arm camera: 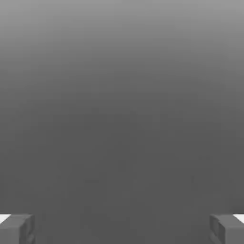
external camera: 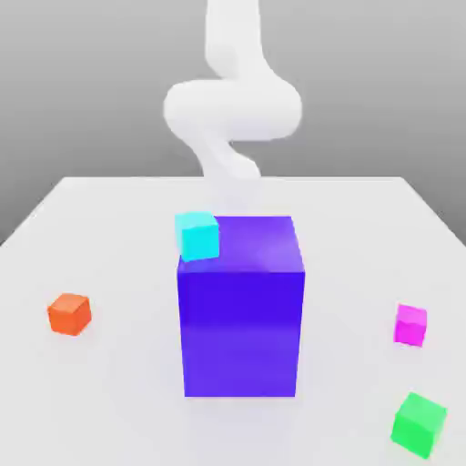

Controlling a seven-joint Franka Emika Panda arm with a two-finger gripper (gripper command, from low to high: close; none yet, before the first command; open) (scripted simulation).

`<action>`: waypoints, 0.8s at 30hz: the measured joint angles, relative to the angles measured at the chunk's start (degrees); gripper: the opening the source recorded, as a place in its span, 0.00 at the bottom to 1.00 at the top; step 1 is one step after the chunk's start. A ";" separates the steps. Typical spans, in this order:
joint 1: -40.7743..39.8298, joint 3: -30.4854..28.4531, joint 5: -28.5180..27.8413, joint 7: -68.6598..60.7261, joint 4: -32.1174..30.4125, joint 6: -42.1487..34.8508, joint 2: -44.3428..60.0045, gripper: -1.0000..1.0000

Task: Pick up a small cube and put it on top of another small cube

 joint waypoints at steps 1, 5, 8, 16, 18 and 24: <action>1.57 0.31 0.66 -1.21 -1.00 1.17 1.93 0.50; 7.20 2.07 3.06 -5.67 -4.74 5.52 9.17 0.50; 11.23 3.76 4.55 -8.76 -7.48 8.70 14.48 0.50; 20.58 10.13 6.18 -15.27 -14.82 17.33 28.58 0.50; 22.44 12.06 5.57 -16.18 -16.68 19.55 32.12 0.50; 30.28 15.95 -2.02 -14.75 -22.28 26.22 42.99 0.50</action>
